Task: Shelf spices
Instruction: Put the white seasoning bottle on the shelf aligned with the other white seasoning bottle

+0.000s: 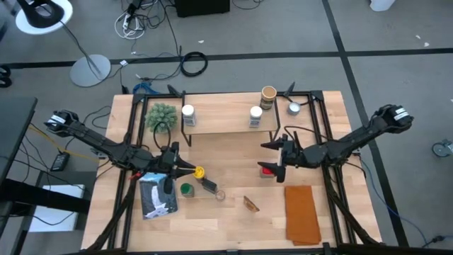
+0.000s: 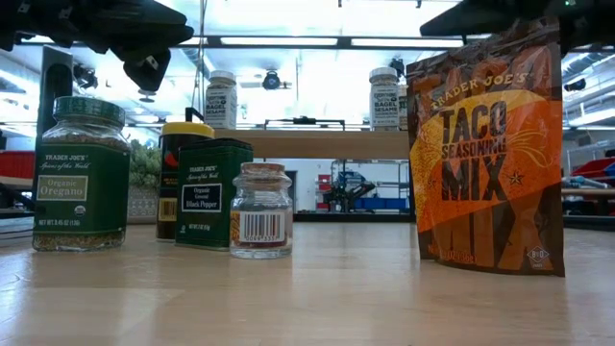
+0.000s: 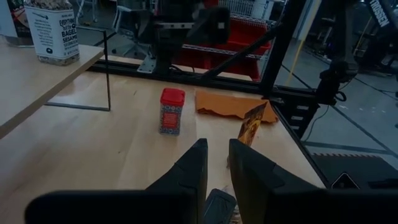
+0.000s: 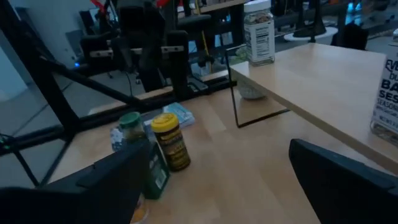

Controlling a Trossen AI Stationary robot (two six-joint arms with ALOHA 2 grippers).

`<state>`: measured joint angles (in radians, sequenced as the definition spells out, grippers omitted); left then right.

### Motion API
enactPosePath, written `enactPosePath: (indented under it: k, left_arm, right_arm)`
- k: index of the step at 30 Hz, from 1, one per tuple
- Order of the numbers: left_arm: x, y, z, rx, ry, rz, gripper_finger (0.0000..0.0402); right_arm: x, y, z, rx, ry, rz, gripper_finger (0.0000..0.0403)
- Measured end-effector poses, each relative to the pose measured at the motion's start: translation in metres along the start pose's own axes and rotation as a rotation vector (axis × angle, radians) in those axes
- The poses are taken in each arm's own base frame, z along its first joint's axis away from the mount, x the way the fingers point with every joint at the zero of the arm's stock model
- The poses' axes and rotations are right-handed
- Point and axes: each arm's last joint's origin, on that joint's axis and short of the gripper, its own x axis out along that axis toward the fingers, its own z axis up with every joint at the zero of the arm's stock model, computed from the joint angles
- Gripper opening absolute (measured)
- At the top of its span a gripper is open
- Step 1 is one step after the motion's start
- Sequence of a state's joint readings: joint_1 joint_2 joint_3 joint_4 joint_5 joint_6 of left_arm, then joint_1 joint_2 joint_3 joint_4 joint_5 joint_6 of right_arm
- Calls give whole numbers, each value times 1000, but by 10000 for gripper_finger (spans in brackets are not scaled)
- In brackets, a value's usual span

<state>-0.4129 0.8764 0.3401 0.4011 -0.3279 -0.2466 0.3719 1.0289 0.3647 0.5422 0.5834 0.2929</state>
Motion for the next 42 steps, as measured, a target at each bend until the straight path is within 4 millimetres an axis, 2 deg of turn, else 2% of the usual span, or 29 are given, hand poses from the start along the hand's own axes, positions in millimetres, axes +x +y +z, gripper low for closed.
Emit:
enactPosePath:
  k: [9, 15, 18, 27, 33, 37, 42]
  left_arm:
    - [0, 1, 1, 134, -15, 31, 69]
    - [-3, 2, 3, 140, -17, 42, 69]
    - [-14, 6, 7, 142, -8, 49, 69]
    - [-64, 27, 24, 167, -87, 79, 69]
    - [-73, 30, 25, 181, -84, -6, 69]
    - [-71, 29, 23, 184, -77, -27, 69]
    - [-65, 31, 8, 172, -99, -30, 69]
  right_arm:
    - [4, -7, 3, -1, -15, -40, 375]
    - [6, -12, 5, -28, -44, -147, 372]
    - [6, -12, 9, -29, -60, -175, 363]
    - [7, -9, 14, -40, -60, -142, 340]
    - [9, -11, 14, -133, -51, -155, 330]
    - [11, -17, 16, -156, -56, -198, 296]
    - [11, -23, 19, -152, -72, -256, 206]
